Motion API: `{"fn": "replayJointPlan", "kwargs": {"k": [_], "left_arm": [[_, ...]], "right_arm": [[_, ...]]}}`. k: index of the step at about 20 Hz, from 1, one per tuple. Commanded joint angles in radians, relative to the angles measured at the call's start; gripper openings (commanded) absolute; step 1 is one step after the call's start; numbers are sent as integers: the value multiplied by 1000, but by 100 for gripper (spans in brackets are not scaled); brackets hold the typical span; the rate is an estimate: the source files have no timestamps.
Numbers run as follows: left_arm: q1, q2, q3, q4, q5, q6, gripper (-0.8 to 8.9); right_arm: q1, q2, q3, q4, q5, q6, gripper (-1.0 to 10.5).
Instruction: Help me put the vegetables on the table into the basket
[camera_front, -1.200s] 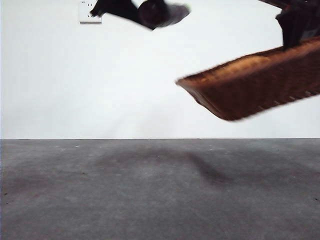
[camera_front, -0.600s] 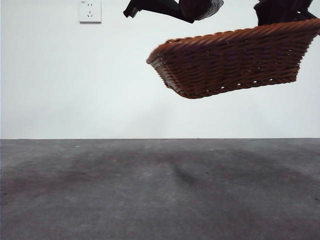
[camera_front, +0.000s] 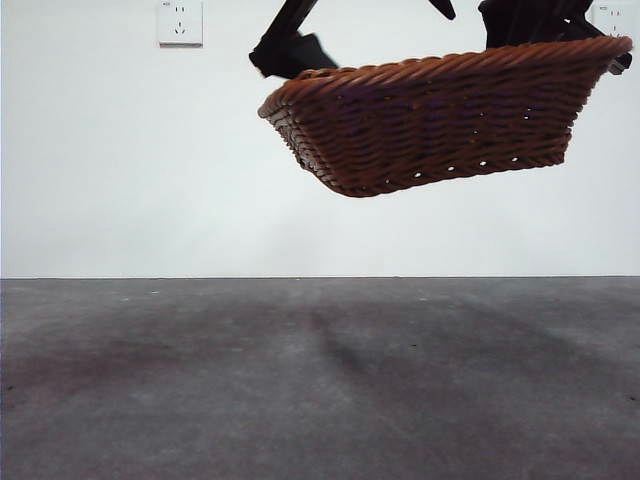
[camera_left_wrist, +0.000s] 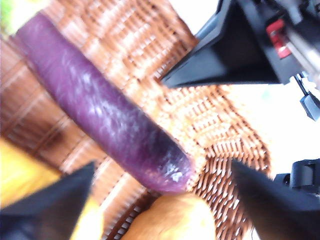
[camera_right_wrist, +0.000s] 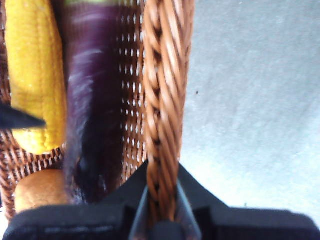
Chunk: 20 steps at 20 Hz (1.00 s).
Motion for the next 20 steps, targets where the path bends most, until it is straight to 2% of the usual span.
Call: {"fn": "replayJointPlan", "kwargs": {"k": [1, 4, 5, 7, 11, 17, 18, 20], "left_arm": [[21, -35, -3, -48, 3, 77, 512], [40, -125, -3, -160, -8, 185, 497], [43, -162, -3, -205, -9, 223, 420], [43, -241, -3, -293, -23, 289, -2], [43, -385, -3, -460, -85, 303, -4], [39, -557, -4, -467, -83, 214, -4], [39, -574, -4, -467, -83, 200, -4], [39, -614, -4, -467, -84, 181, -4]], "right_arm": [[0, 0, -3, 19, 27, 6, -11], [-29, 21, -4, 38, 34, 6, -11], [-40, 37, -5, 47, 34, 6, -11], [-72, 72, -6, 56, 31, 1, -11], [-132, 175, -6, 61, 31, -64, -11], [-259, 339, -6, 107, 10, -125, -11], [-277, 352, -6, 129, -3, -125, -11], [-306, 381, -6, 170, -84, -124, -11]]}}
